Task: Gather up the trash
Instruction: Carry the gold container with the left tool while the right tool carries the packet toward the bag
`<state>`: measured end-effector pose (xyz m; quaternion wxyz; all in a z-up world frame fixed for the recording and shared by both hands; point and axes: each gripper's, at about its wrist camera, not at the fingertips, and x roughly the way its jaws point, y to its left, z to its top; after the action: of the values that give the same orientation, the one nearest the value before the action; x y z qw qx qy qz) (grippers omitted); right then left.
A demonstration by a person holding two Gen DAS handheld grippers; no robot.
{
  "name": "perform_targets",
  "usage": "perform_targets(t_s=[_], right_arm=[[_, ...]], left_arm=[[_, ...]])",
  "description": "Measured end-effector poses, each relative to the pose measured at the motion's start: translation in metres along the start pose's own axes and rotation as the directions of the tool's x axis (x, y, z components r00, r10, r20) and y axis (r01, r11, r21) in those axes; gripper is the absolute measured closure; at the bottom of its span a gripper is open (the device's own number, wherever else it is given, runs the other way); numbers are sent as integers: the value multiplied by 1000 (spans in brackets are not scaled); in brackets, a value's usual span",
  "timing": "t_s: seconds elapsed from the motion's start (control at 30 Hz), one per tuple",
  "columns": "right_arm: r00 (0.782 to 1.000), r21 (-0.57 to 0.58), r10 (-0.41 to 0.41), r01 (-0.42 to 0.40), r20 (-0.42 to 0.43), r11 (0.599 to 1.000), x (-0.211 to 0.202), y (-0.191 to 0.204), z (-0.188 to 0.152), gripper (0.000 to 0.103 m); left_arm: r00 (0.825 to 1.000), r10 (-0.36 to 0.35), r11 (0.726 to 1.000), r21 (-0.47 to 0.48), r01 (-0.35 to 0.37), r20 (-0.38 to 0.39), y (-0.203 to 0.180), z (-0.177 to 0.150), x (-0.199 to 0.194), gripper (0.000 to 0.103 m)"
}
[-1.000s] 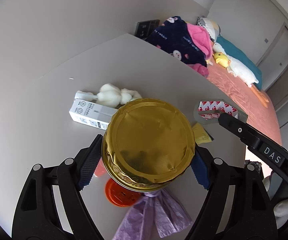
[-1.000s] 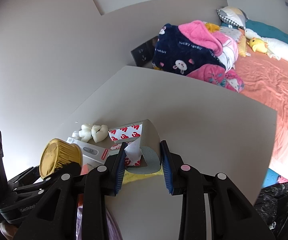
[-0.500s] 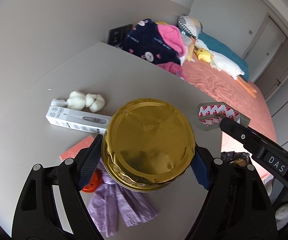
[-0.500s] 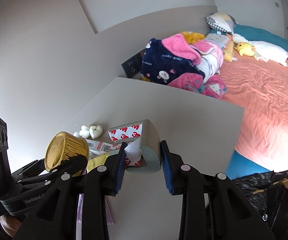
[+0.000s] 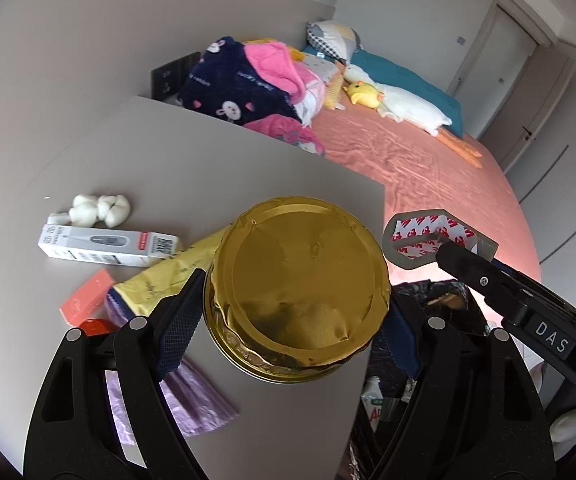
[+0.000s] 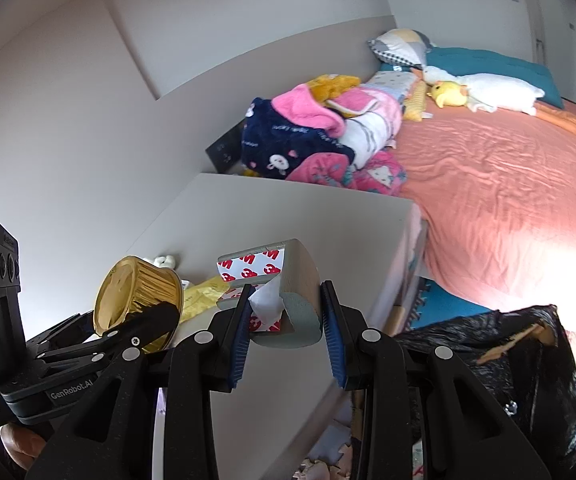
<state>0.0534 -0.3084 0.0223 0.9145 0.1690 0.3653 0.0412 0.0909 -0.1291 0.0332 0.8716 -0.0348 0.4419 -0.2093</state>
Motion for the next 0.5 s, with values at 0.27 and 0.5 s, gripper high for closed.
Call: perform_targets(t_s=[0.27,0.5], right_arm=[[999,43,-31,31,18,999,-25,-22,-12,68],[997,87,-70,66,40,994,-40,-43,-16,68]], left_arm=[[999,-44,998,49,45,-20,-30,-5,6,25],[997,-74,993,94,76,-31,-51,-4,12,25]])
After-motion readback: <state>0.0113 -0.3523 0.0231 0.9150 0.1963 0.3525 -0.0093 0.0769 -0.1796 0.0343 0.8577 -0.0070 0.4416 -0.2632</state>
